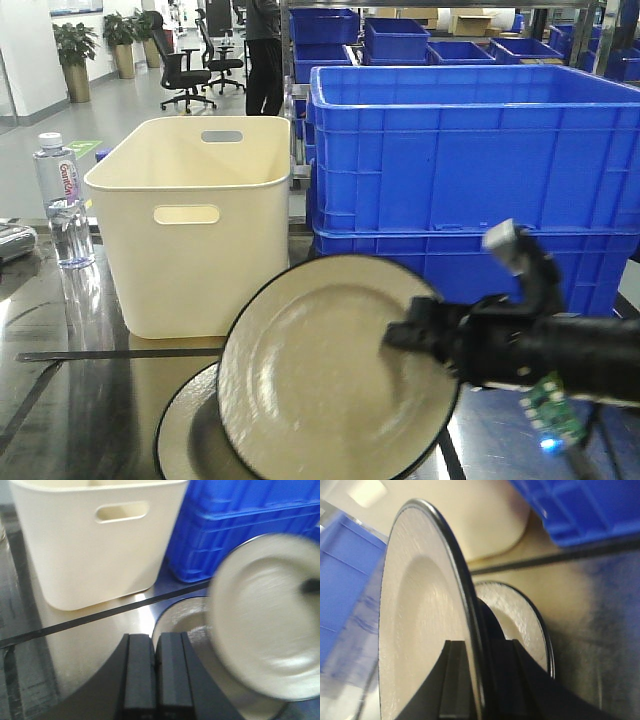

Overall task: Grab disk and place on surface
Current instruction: 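Lower the right gripper's plate onto the first plate and release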

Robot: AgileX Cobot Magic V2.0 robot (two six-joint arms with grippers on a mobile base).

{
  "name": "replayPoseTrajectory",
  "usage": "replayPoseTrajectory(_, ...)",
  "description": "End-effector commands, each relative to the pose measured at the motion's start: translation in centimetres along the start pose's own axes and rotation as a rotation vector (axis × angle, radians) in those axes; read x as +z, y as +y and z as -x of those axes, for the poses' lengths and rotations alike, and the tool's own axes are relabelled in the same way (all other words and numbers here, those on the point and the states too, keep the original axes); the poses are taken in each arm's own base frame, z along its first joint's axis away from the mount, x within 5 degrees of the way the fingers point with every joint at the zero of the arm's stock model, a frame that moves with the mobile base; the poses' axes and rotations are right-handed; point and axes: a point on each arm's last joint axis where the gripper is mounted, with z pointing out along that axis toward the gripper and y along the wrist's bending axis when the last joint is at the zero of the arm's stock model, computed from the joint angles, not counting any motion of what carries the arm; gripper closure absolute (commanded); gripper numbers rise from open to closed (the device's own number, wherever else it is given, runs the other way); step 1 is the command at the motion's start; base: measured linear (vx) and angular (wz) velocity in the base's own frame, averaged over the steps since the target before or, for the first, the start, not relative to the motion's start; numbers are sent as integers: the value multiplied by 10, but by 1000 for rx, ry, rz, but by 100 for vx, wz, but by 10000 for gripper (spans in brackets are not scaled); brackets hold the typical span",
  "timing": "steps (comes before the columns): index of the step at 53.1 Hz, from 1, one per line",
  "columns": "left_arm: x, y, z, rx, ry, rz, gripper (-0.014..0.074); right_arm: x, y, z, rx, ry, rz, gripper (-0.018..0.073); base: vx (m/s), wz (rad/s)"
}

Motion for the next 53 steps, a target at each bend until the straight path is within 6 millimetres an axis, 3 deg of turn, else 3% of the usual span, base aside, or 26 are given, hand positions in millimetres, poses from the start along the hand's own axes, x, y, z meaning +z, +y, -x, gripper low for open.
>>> replayPoseTrajectory(1,-16,-15,11,-7,-85,-23,604,7,19,6,22,-80,33,566,0,0)
replayPoseTrajectory(9,-21,-20,9,2,-84,-34,604,34,25,0,-47,-53,44,533,0,0)
replayPoseTrajectory(16,-21,-21,8,-13,-74,-43,604,44,32,-1,-88,-12,100,435,0,0)
replayPoseTrajectory(28,-21,-22,7,-21,-68,-48,604,46,29,-1,-268,13,68,116,0,0)
replayPoseTrajectory(30,-21,-22,7,-21,-67,-48,604,46,26,-1,-345,18,44,65,0,0)
replayPoseTrajectory(31,-21,-21,7,-16,-59,-42,604,45,20,2,-529,4,-31,-32,0,0)
replayPoseTrajectory(43,-22,-8,-3,-38,41,104,602,29,19,21,-730,-125,-207,-26,0,0)
replayPoseTrajectory(53,-31,24,-17,-62,198,462,601,0,37,32,-834,-211,-229,65,0,0)
